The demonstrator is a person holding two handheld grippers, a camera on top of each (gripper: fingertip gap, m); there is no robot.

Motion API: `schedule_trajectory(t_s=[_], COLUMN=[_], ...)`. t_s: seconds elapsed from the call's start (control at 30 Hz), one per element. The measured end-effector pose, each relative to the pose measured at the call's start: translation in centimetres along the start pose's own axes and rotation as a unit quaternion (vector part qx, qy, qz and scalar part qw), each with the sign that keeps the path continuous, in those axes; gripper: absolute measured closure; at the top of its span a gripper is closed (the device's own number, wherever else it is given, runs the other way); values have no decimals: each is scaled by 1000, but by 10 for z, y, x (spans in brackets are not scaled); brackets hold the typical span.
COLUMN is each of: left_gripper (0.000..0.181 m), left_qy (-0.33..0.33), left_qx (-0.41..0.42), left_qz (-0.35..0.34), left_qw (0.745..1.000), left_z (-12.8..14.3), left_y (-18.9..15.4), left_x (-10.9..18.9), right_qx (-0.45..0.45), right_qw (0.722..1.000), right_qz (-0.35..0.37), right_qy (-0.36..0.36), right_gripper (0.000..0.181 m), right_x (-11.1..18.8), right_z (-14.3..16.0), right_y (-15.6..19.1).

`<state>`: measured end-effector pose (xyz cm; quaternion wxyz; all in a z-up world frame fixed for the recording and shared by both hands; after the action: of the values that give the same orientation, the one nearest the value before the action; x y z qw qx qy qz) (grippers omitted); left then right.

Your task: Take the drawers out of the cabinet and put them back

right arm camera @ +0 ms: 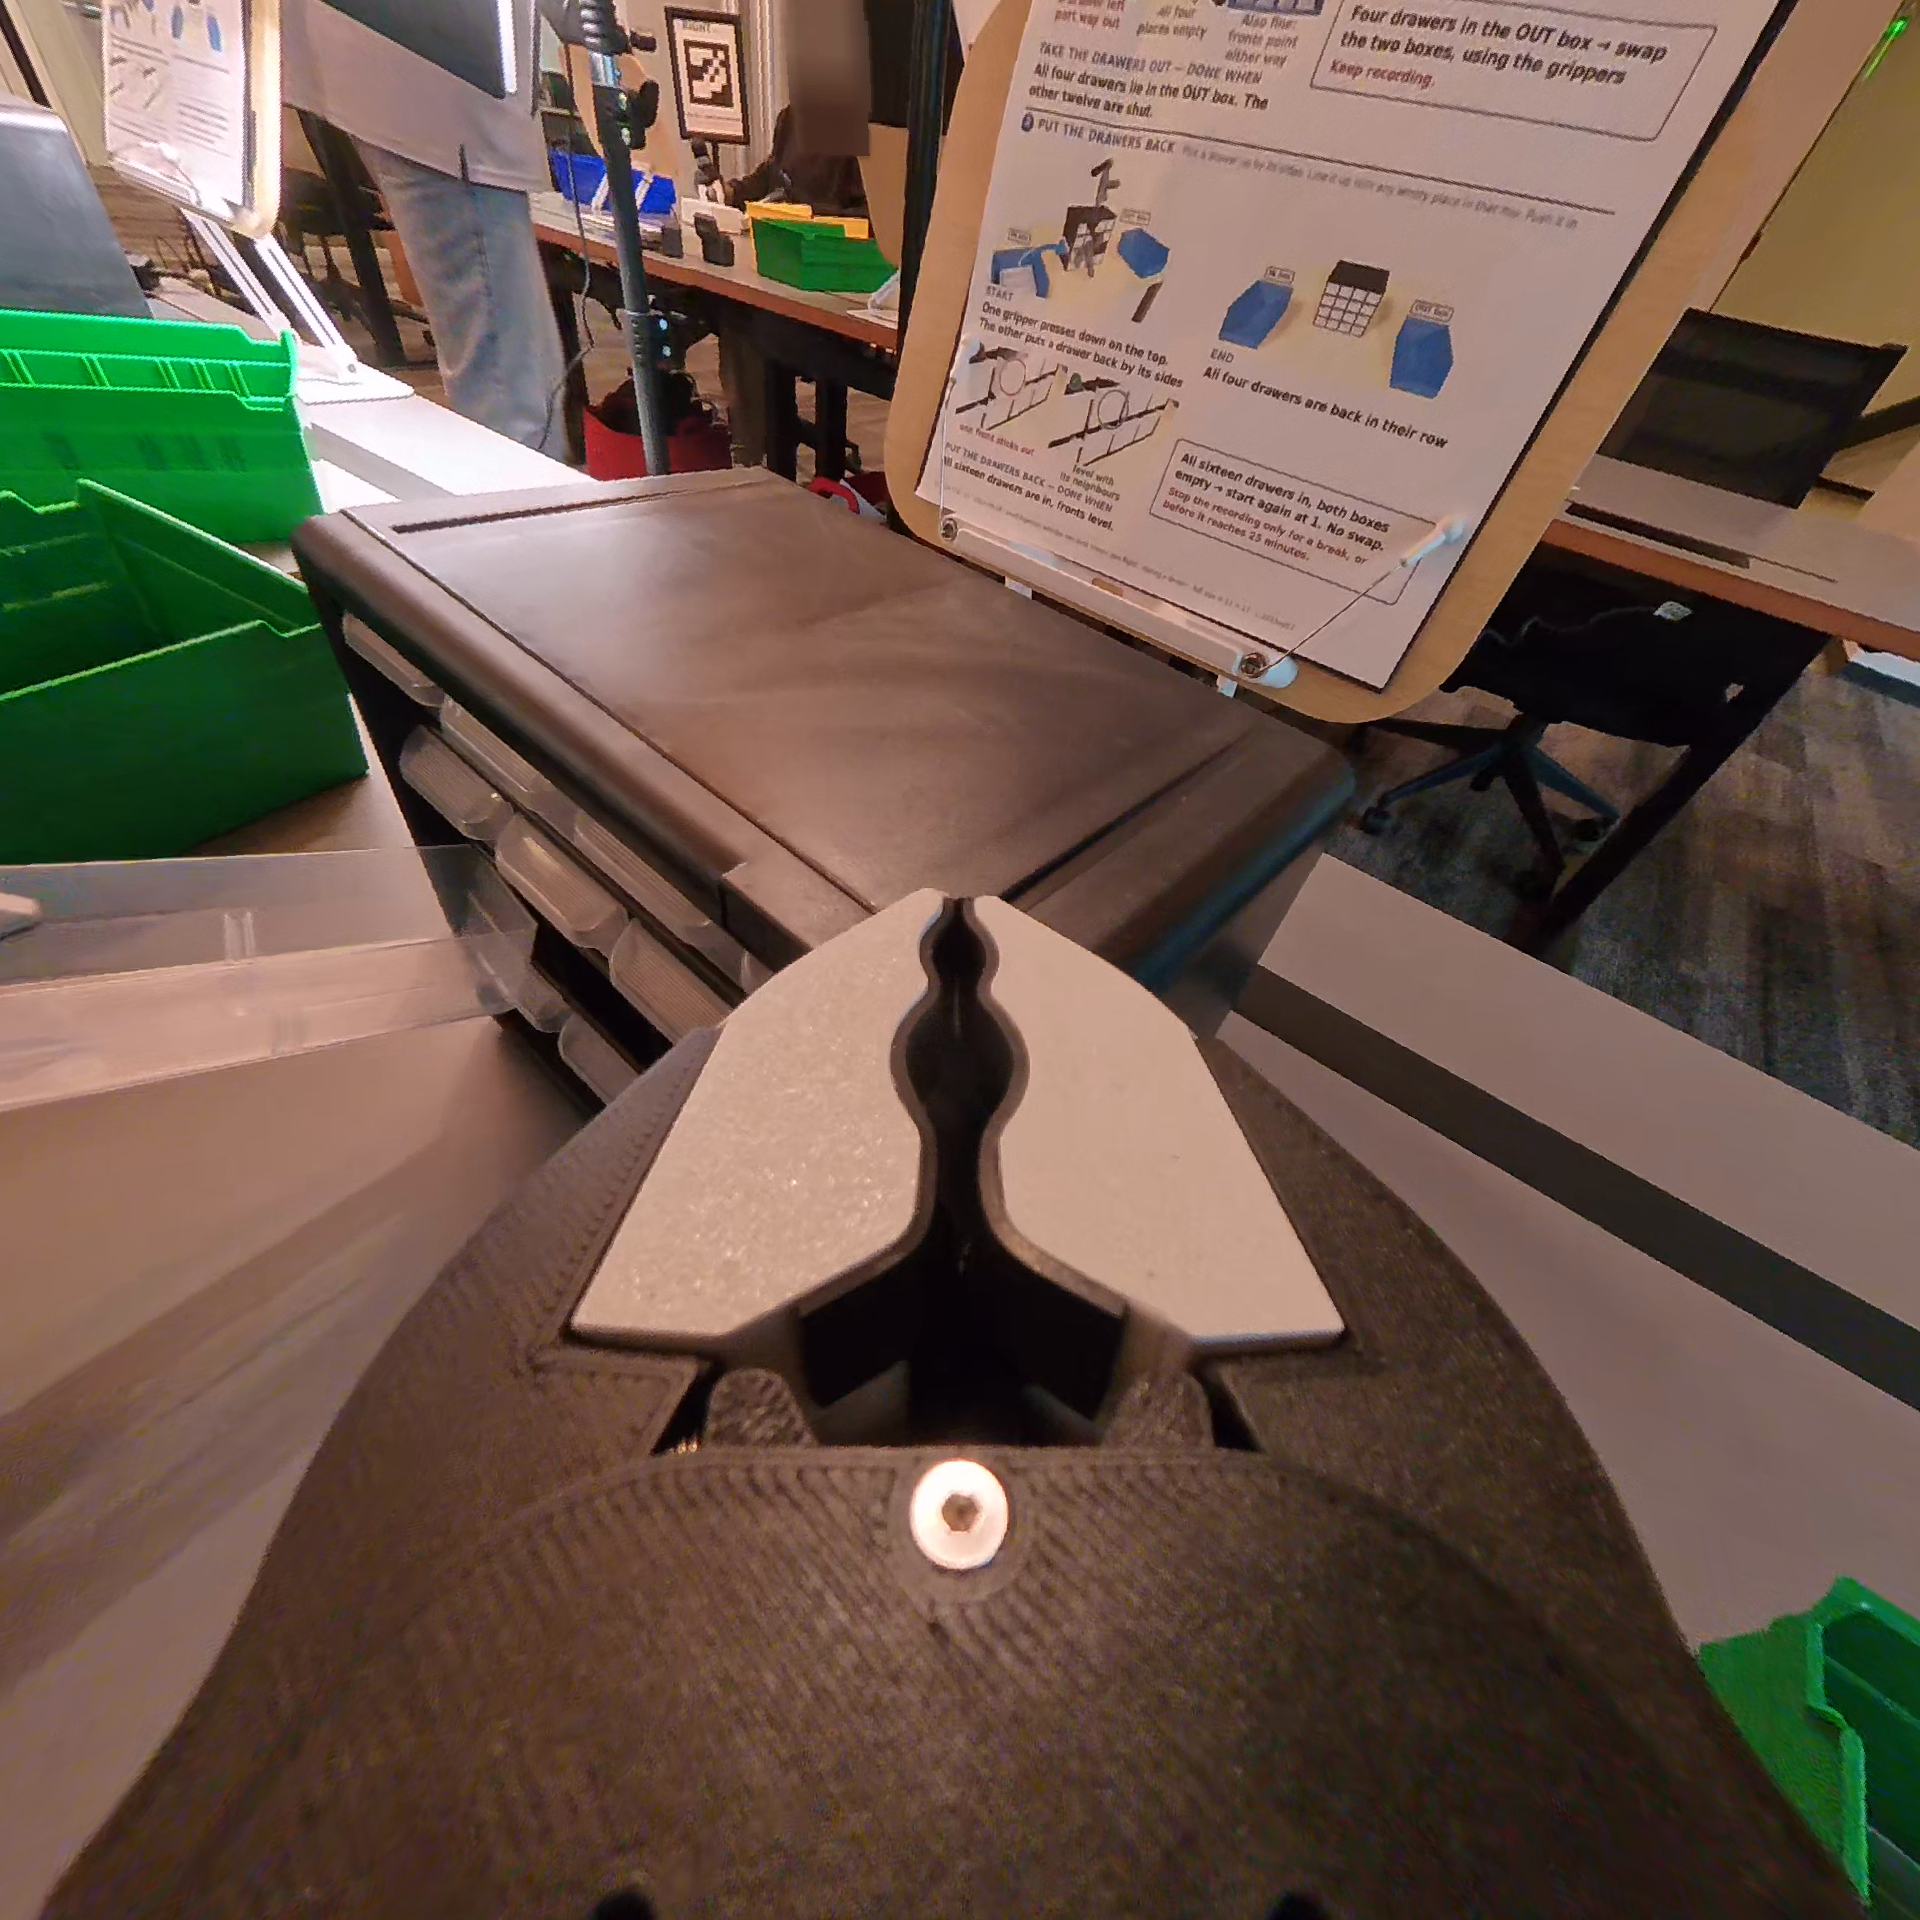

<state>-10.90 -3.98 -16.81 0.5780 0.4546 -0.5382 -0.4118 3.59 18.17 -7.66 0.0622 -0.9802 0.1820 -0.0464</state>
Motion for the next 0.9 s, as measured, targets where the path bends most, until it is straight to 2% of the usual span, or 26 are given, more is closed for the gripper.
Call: schedule_trajectory(t_s=[0.1, 0.2, 0.23, 0.37, 0.43, 0.53, 0.6, 0.7, 0.77, 0.8, 0.87, 0.9], left_gripper=[134, 134, 134, 134, 134, 134, 134, 134, 134, 134, 133, 125], left_qy=[-15, -40, -47, -75, -87, -118, -140, -167, -185, -186, -202, -222], left_qx=[-19, -46, -51, -37, -41, -32, -34, -40, -40, -33, 20, 71], left_qz=[-17, -66, -82, -121, -135, -140, -147, -157, -164, -168, -201, -220], left_qw=[1000, 996, 994, 989, 986, 983, 979, 973, 968, 968, 958, 947], left_z=[-15, -31, -34, -39, -43, -57, -69, -87, -96, -97, -98, -98], left_y=[-4, -11, -12, -13, -11, -6, -3, 1, 2, 3, 10, 15], left_x=[7, 15, 18, 26, 29, 35, 39, 45, 49, 48, 49, 53], right_qx=[6, 42, 67, 173, 277, 478, 547, 577, 603, 615, 614, 611], right_qw=[1000, 999, 998, 980, 954, 870, 826, 804, 784, 775, 775, 778], right_qz=[3, -6, -13, -77, -94, -90, -102, -99, -61, -49, -32, -8], right_qy=[2, 2, -6, -57, -69, -83, -88, -104, -137, -140, -145, -147], right_gripper=[181, 181, 171, 108, 94, 96, 100, 109, 132, 133, 133, 134], right_x=[0, 0, 3, 28, 43, 59, 63, 60, 60, 59, 60, 60], right_z=[-1, -1, -3, -6, 5, 33, 51, 61, 57, 56, 52, 48], right_y=[0, 1, 4, 42, 72, 124, 154, 175, 177, 176, 174, 170])
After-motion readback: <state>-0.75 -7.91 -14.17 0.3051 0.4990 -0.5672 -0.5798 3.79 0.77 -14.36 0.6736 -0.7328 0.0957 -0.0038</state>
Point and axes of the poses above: each gripper's, where its closed fingertips meet, x back along the fingers, z out of its underside, y = z × x across the jaws, the point moved 5 cm from there along x, back along the fingers, and after that the axes turned 8 degrees about -y, right-handed, at the moved point
